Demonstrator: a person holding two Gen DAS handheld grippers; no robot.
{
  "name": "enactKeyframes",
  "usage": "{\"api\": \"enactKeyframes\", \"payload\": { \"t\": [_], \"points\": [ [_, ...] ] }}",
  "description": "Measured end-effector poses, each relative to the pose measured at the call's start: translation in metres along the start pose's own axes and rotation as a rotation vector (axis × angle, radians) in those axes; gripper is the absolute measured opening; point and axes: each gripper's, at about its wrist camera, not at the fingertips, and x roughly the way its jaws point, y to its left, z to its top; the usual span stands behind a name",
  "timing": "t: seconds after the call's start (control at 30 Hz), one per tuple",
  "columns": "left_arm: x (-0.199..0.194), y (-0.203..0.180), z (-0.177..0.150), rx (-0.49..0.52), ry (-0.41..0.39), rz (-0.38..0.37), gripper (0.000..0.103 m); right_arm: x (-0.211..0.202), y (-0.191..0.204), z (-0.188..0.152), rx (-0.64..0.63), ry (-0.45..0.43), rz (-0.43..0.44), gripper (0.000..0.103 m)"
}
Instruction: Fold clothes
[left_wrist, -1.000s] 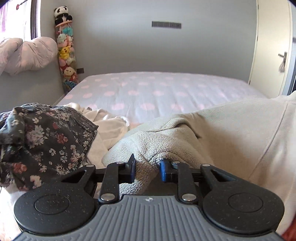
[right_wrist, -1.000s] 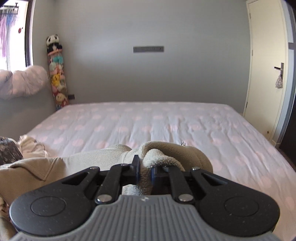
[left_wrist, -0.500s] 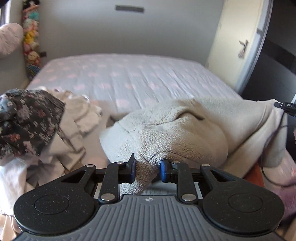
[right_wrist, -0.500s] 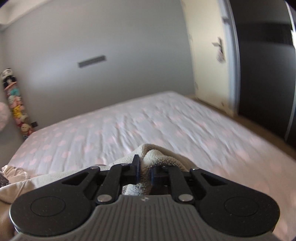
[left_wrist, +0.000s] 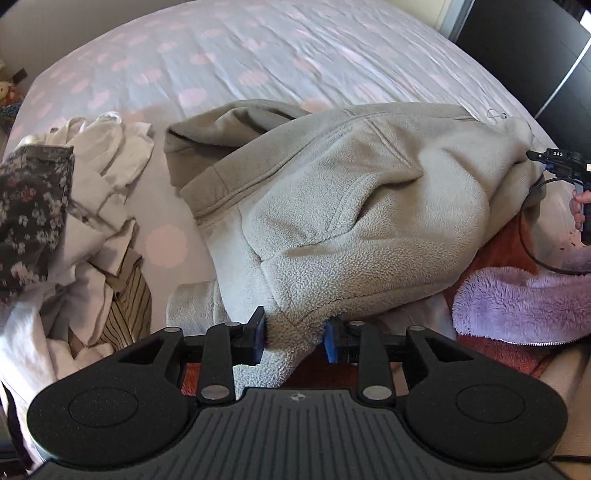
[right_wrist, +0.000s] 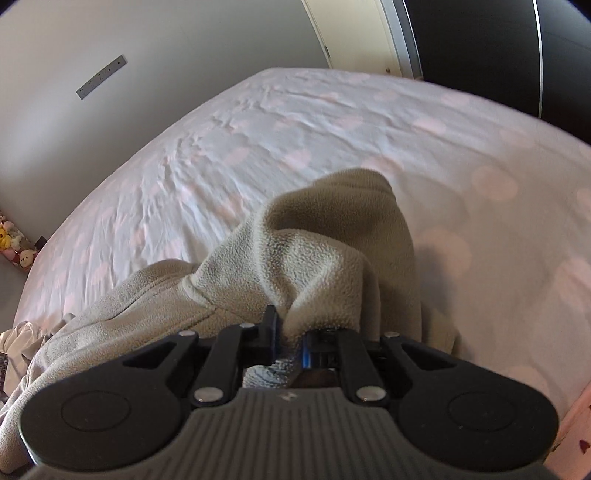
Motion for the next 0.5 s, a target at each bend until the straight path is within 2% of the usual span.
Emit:
{"api": "enactKeyframes", "payload": {
  "t": [0.13,0.23,0.33,0.5],
  "points": [
    [-0.013,-0.010,0.027,0.071,0.041,-0.039,0.039,0.009,-0.005,-0.003,0.009,0.019,0.008,0.015],
    [-0.021,-0.019,0.050,0.136,0.063,-0.052,0.043,0.012,-0.005,-0.003,0.006,0.025,0.008,0.016],
    [-0.025,-0.023,0.078,0.161,0.043,-0.087,0.045,0.015,-0.002,-0.002,-0.023,0.023,0.000,0.017],
    [-0.003,-0.033,0.133,0.256,-0.002,-0.070,0.045,0.020,-0.003,-0.001,-0.047,0.023,-0.001,0.019]
  ]
}}
